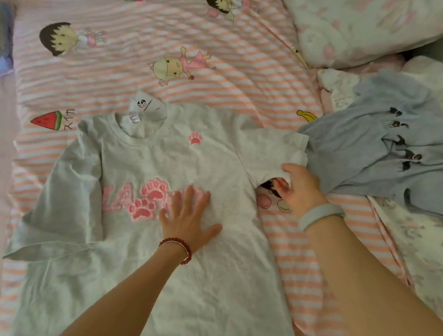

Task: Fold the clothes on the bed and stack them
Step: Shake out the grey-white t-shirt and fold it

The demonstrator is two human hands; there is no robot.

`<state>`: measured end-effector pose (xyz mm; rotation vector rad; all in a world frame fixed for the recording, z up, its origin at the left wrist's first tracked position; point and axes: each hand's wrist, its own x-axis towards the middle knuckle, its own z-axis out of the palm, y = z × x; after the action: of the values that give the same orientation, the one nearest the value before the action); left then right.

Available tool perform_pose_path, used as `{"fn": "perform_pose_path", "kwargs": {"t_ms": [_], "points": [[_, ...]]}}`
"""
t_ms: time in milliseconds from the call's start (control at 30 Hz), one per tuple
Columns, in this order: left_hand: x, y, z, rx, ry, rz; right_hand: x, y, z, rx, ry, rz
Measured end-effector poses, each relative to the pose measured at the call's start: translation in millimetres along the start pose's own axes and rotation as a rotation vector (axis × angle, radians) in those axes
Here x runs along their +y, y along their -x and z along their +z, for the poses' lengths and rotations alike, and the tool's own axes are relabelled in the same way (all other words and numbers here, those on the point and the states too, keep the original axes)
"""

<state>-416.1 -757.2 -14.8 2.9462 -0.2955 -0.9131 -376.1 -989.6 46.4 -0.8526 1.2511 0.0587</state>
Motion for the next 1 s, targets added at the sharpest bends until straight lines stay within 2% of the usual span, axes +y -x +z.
{"fn": "perform_pose_path", "kwargs": {"t_ms": [167,400,467,533,600,633,667,700,733,767,800,867,933,1000], "points": [[-6.5,-4.6,-3.3,-0.017,-0.007,0.038,-23.3,10.2,-12.2,-0.068,0.037,0.137],[-20.6,-9.3,-11.8,-0.077,-0.046,0.117,-22.8,32.5,8.8,-0.03,-0.179,0.254],[-23.4,-9.8,-15.7,-0.092,-0.047,0.139,-22.4,37.3,21.3,0.016,-0.172,0.203],[-25.8,-10.3,-17.5,-0.103,-0.032,0.17,-16.9,42.1,37.0,0.118,-0.162,-0.048],[-27.0,-6.3,-19.4,-0.074,0.048,0.185,-4.6,51.2,52.3,0.18,0.061,-0.556],[-28.7,-2.8,-20.7,-0.025,0.184,0.177,6.4,58.0,59.4,0.109,0.272,-0.837],[-31.7,0.3,-23.5,0.056,0.387,0.147,20.6,63.3,65.5,-0.038,0.504,-1.057],[-36.3,3.7,-25.8,0.143,0.59,0.096,36.8,66.5,70.1,-0.232,0.747,-1.171],[-43.3,7.3,-26.5,0.22,0.696,0.049,53.4,66.0,72.1,-0.426,0.994,-1.179],[-51.9,10.9,-26.3,0.273,0.643,0.031,68.9,64.0,72.5,-0.583,1.233,-1.143],[-62.1,15.1,-24.1,0.288,0.484,0.036,83.6,58.6,70.6,-0.676,1.452,-1.088],[-84.0,20.5,-11.7,0.179,0.195,0.049,107.2,50.1,64.2,-0.68,1.742,-1.01],[-99.0,22.3,-2.3,0.071,0.034,0.05,118.9,45.9,58.7,-0.558,1.792,-1.102],[-104.0,21.7,4.4,0.06,-0.039,0.059,127.0,42.3,58.9,-0.493,1.809,-1.21]]}}
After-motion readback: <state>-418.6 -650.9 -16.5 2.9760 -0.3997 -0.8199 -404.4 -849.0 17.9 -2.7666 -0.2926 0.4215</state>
